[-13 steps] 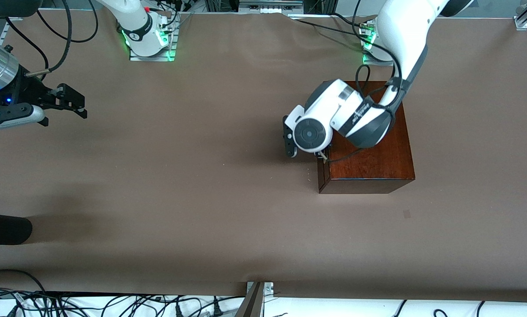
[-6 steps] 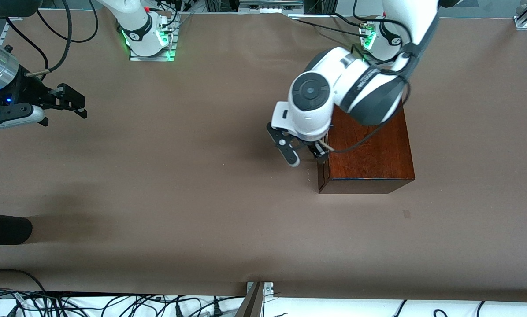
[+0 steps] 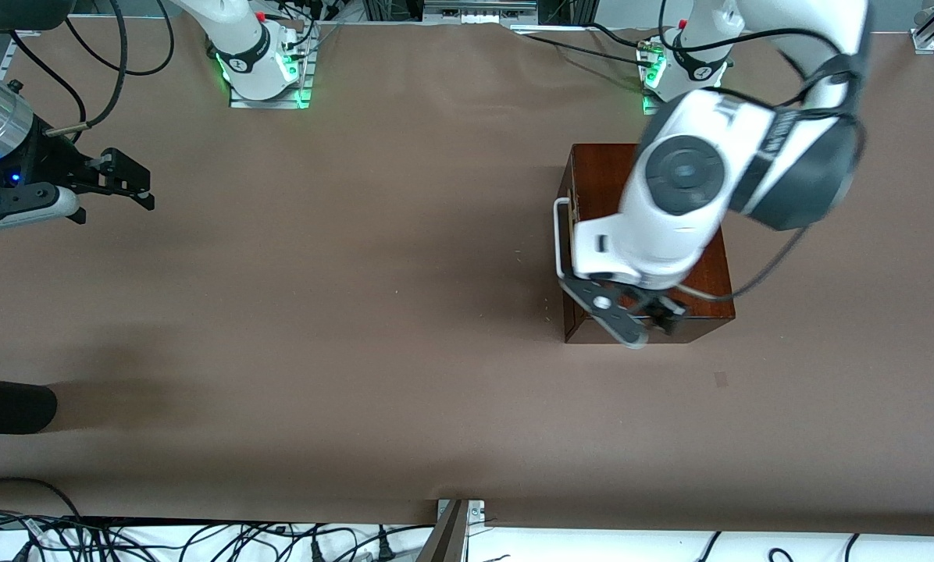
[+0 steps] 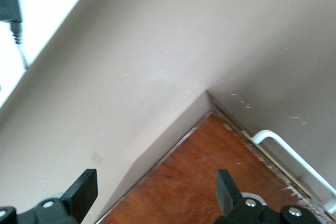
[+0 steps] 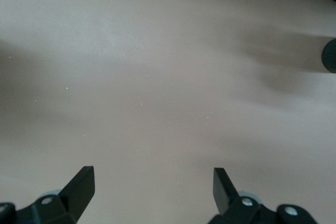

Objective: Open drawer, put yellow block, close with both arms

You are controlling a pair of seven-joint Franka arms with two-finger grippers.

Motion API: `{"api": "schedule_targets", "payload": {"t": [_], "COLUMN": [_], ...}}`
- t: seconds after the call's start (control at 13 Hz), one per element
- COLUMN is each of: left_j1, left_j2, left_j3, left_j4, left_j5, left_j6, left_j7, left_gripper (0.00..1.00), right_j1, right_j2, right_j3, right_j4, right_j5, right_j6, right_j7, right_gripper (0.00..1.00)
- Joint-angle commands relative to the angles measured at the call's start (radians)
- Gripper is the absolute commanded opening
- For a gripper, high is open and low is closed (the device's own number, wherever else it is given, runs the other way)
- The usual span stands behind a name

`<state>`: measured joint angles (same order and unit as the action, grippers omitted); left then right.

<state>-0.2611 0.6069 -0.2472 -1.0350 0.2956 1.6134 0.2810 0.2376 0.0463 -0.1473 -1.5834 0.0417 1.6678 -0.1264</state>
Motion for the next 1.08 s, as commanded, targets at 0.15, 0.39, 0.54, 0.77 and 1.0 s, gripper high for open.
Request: {"api": "schedule_targets", "payload": {"t": [0.15,0.39,0.54,0.77,1.0], "left_j1": [0.098,0.135,0.202,0.295,0.338], "left_j2": [-0.030,-0.110,-0.183,-0.321,-0.482], "left_j3": [0.012,0.022,0.025,0.003,0.003], "left_j4": [0.070,0.069,-0.001,-0.257,-0.479], "left_j5": [0.013,-0.016,-0.096,-0.171,-0.263], "left_j6": [-0.013,-0.084,-0.083,0.106,0.175], "left_j7": [-0.198,-0.270,-0.508,-0.523,-0.516], "left_gripper": [1.00,1.00,1.00,1.00,1.00], "right_j1": [-0.007,-0.007,-0.006,-0.006,-0.006], "right_j2": [0.000,0.000,0.000,0.000,-0.002], "right_j3": [0.009,0.009,0.011,0.012,0.014], "right_j4": [0.014,0.011,0.014,0.014,0.014], "right_j5": [-0.003,-0.006,-0.006,-0.005,-0.005], "right_j6": [-0.008,-0.010,-0.010,-0.011,-0.011], "right_j7": [0.008,0.005,0.010,0.011,0.011], "right_gripper": [1.00,1.00,1.00,1.00,1.00]}}
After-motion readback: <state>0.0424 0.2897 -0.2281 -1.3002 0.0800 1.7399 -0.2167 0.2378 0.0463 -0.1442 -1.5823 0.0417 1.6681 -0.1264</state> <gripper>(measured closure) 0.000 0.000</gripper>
